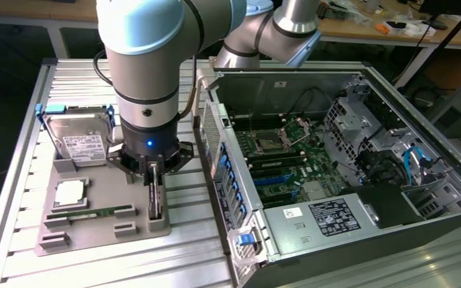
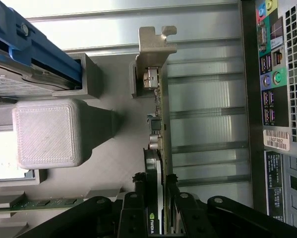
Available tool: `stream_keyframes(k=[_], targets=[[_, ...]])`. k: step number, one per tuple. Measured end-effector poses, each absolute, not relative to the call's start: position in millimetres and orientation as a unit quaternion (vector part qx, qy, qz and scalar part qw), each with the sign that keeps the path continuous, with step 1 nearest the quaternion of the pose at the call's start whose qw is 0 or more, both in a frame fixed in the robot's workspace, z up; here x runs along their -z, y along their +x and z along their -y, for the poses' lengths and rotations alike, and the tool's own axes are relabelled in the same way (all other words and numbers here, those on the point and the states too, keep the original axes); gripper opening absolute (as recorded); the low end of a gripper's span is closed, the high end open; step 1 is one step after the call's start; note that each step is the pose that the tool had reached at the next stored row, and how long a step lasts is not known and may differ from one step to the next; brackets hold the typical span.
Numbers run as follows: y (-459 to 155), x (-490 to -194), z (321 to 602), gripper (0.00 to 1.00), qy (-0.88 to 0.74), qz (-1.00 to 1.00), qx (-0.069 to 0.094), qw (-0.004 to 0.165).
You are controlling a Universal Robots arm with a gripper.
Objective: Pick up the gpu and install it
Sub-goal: 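Pick up the gpu and move the gpu toward the slot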
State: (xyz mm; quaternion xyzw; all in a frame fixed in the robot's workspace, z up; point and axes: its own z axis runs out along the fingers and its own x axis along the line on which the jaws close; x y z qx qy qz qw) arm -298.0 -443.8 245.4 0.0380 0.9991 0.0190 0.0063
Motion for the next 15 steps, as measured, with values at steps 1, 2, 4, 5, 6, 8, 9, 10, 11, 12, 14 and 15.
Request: stream_keyframes(k=[1, 2, 4, 5, 6, 8, 9, 10, 11, 12, 14, 15], targets=[[-298.0, -245.4, 443.8, 0.27, 0.038, -0.999, -0.019, 0.006], [-298.0, -245.4, 443.8, 0.27, 0.038, -0.999, -0.019, 0.006], [-298.0, -245.4, 443.8, 0.27, 0.038, -0.999, -0.019, 0.006], [-298.0, -245.4, 443.8, 0.27, 0.038, -0.999, -0.019, 0.006], [-298.0, -245.4, 443.8, 0.27, 0.038, -0.999, -0.019, 0.006], [-298.0, -245.4, 443.8, 0.27, 0.038, -0.999, -0.019, 0.006], [-297.9, -245.4, 443.8, 0.27, 0.038, -0.999, -0.019, 0.006], [-297.9, -250.9, 443.8, 0.27, 0.038, -0.999, -0.019, 0.006], [-297.9, -256.8, 443.8, 0.27, 0.038, -0.999, -0.019, 0.006], [-297.9, -260.8, 443.8, 0.27, 0.038, -0.999, -0.018, 0.006], [-297.9, -270.3, 443.8, 0.27, 0.038, -0.999, -0.018, 0.006], [-298.0, -274.8, 443.8, 0.27, 0.038, -0.999, -0.018, 0.006]])
